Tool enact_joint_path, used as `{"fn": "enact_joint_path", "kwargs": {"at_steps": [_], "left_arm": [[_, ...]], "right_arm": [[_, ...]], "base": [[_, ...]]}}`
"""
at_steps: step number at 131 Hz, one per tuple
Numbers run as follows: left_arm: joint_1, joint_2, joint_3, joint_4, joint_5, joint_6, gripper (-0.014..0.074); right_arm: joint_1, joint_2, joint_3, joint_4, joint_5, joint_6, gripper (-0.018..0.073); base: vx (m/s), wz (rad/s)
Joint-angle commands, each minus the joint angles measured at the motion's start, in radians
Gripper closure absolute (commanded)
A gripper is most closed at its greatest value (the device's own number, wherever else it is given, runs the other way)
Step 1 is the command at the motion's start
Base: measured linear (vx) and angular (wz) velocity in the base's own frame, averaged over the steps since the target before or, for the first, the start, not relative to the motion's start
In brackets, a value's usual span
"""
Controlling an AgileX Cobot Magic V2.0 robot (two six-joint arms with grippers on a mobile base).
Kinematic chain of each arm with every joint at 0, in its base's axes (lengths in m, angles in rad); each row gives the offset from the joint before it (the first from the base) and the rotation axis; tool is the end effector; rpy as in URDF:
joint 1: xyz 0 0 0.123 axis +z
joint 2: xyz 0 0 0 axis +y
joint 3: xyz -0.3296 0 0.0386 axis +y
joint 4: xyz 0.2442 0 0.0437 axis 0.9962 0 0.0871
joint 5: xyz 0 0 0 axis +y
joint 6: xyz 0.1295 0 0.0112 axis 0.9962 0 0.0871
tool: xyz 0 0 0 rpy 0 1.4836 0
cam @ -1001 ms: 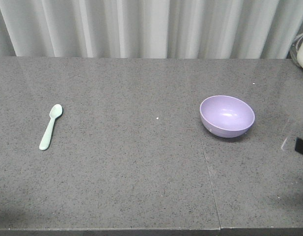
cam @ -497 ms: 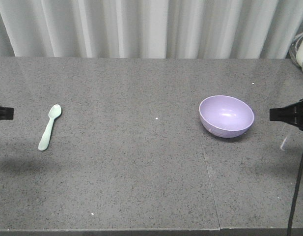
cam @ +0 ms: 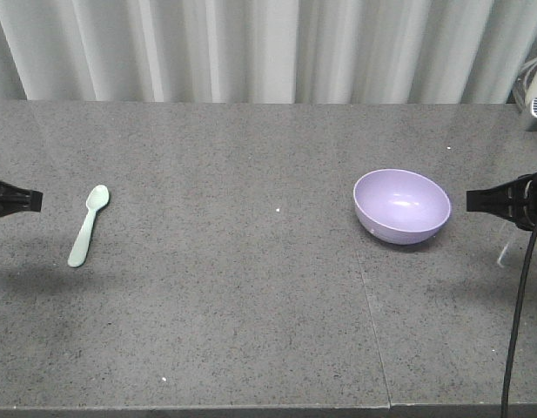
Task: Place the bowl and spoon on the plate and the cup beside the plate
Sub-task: 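Lower the left gripper over the pale green spoon handle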
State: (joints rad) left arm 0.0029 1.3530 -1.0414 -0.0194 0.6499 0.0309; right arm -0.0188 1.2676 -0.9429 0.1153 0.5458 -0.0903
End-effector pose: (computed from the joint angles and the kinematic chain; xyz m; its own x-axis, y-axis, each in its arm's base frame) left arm 0.2956 -0.0007 0.3201 -0.7669 0.0132 -0.6417 0.0165 0.9999 0.0009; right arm 0.2760 0.0026 0.3212 -0.7036 0.0216 -0.7103 -0.0178 0.9987 0.0480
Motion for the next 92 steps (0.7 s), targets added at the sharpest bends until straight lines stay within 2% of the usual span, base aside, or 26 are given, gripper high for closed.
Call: {"fn": "enact_joint_path", "kwargs": {"at_steps": [1, 11, 21, 34, 46, 56, 68, 92], "left_arm": [[0.002, -0.010, -0.058, -0.010, -0.054, -0.001, 0.0590], [0.002, 0.011, -0.097, -0.010, -0.037, -0.001, 0.0563], [0.000, 0.040, -0.148, -0.021, 0.008, 0.028, 0.0510], [-0.007, 0.085, -0.207, -0.067, 0.072, 0.098, 0.0416], [-0.007, 0.124, -0.248, -0.119, 0.108, 0.105, 0.0323], [-0.007, 0.147, -0.272, -0.138, 0.110, 0.104, 0.0251], [-0.007, 0.172, -0.300, -0.141, 0.108, 0.104, 0.0204], [-0.007, 0.245, -0.428, -0.140, 0.163, 0.132, 0.0195]], "right_arm": [[-0.002, -0.021, -0.036, -0.023, -0.066, -0.017, 0.0522], [-0.002, -0.021, -0.036, -0.027, -0.077, -0.017, 0.0469], [-0.002, -0.021, -0.038, -0.027, -0.092, -0.017, 0.0372], [-0.002, -0.021, -0.038, -0.027, -0.108, -0.035, 0.0231], [-0.002, -0.021, -0.038, -0.027, -0.107, -0.049, 0.0136], [-0.002, -0.021, -0.037, -0.027, -0.105, -0.060, 0.0105], [-0.002, -0.021, -0.037, -0.027, -0.103, -0.060, 0.0099], [-0.002, -0.021, -0.037, -0.026, -0.103, -0.060, 0.0103]], "base": [[0.00, 0.00], [0.00, 0.00], [0.00, 0.00], [0.00, 0.00], [0.00, 0.00], [0.00, 0.00], [0.00, 0.00], [0.00, 0.00]]}}
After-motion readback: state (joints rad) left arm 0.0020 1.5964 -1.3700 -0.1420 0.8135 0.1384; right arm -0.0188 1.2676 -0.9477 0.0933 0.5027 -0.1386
